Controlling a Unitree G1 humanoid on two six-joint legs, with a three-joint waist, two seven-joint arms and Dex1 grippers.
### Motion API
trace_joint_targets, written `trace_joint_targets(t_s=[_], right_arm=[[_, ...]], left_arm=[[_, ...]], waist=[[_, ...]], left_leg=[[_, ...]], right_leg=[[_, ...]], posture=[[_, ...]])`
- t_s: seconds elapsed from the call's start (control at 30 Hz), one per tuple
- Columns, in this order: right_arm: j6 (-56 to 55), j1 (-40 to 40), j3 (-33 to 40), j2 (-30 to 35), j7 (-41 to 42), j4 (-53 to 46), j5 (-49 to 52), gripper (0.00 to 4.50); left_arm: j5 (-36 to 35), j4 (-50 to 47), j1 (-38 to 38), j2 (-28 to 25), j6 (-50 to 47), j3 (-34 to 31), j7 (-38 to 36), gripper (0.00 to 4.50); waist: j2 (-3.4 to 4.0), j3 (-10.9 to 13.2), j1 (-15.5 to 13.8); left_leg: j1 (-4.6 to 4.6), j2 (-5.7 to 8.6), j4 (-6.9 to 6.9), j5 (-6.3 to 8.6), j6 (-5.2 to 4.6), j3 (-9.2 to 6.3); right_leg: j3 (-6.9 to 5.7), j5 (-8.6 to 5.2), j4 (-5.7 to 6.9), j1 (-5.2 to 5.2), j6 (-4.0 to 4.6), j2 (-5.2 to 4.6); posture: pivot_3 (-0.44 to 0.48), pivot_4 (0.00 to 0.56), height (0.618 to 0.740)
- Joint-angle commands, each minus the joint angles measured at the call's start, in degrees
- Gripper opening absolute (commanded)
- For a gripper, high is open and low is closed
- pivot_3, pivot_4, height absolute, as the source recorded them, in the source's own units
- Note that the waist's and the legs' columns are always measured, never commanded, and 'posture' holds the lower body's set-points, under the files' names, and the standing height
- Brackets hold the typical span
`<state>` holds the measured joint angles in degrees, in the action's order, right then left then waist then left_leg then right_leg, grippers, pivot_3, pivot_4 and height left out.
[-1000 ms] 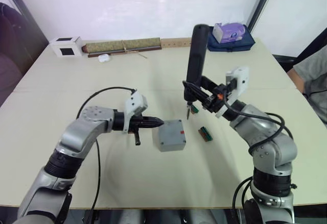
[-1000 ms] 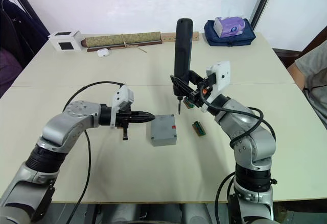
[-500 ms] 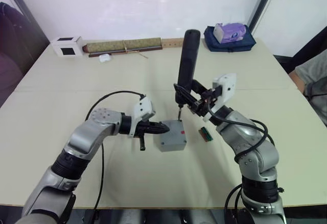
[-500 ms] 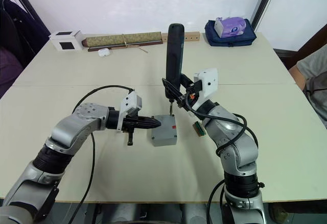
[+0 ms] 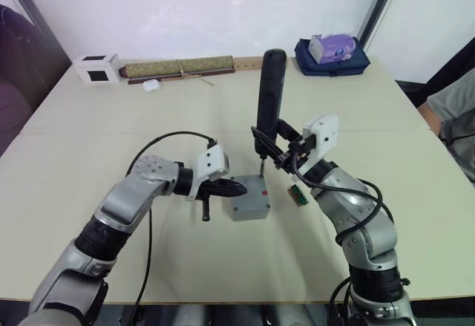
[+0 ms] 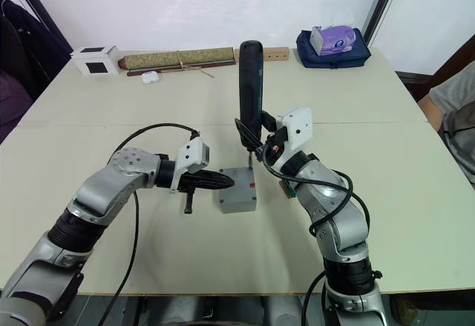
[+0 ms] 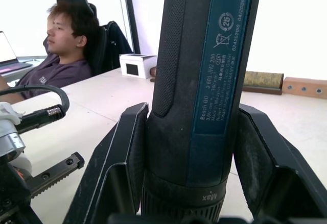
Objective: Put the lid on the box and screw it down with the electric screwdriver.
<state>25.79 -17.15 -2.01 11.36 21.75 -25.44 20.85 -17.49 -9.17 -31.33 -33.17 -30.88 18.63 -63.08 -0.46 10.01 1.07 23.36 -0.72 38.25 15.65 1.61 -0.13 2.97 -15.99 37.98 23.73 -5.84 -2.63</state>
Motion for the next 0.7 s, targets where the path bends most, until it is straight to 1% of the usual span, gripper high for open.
trace_joint_targets(t_s=[0.03, 0.2, 0.33, 0.43, 0.57, 0.7], right_arm=[[-4.15, 1.62, -0.13, -0.26, -0.64, 0.14, -1.93, 1.85], [-8.30, 5.61, -2.33, 0.99, -0.85, 1.53, -6.02, 1.85], [-9.01, 8.18, -3.16, 0.66, -1.86, 1.22, -6.68, 1.85], [-8.14, 10.90, -5.15, 1.01, -1.07, 1.91, -6.60, 1.85], [-7.75, 11.59, -6.15, 2.70, -0.04, 3.29, -7.40, 1.85], [-5.45, 11.73, -6.88, 3.16, 0.93, 4.03, -6.38, 1.85]], left_arm=[[1.50, 0.88, 0.36, -0.40, -0.22, 0.99, 0.09, 0.00], [1.57, -0.64, -0.04, -0.15, -1.99, 0.95, 1.22, 0.00], [1.39, -2.36, 0.48, -0.74, -3.23, 0.78, 1.72, 0.00], [1.08, -2.47, 0.49, -0.83, -3.85, 0.75, 1.58, 0.00], [1.75, -1.82, 0.45, -1.41, -3.26, 1.22, 0.89, 0.00], [1.88, -1.36, 0.55, -1.38, -3.13, 1.34, 0.41, 0.00]], waist=[[0.00, 0.00, -0.03], [-0.05, -0.05, -0.13], [-0.26, -0.22, -0.14], [-0.36, -0.30, -0.15], [-0.51, -0.58, -0.05], [-0.56, -0.82, -0.07]], left_leg=[[-0.02, 0.00, 0.00, 0.00, 0.00, -0.01], [-0.18, 0.00, 0.00, 0.00, 0.00, -0.07], [-0.31, -0.01, -0.02, 0.01, -0.01, -0.08], [-0.54, -0.01, -0.07, 0.01, -0.01, -0.07], [-1.08, -0.08, -0.19, 0.10, -0.16, -0.08], [-1.12, -0.12, -0.23, 0.12, -0.18, -0.11]], right_leg=[[-0.01, 0.00, -0.02, -0.04, 0.00, 0.00], [-0.07, -0.01, -0.08, -0.27, 0.00, -0.01], [-0.07, -0.01, -0.13, -0.42, 0.00, -0.01], [-0.07, -0.03, -0.16, -0.65, 0.03, -0.01], [-0.11, -0.08, -0.44, -1.24, 0.09, 0.02], [-0.14, -0.12, -0.45, -1.28, 0.16, 0.04]], posture=[[0.000, 0.150, 0.740], [0.000, 0.150, 0.740], [0.000, 0.150, 0.740], [0.000, 0.150, 0.740], [0.000, 0.150, 0.740], [0.000, 0.150, 0.740]])
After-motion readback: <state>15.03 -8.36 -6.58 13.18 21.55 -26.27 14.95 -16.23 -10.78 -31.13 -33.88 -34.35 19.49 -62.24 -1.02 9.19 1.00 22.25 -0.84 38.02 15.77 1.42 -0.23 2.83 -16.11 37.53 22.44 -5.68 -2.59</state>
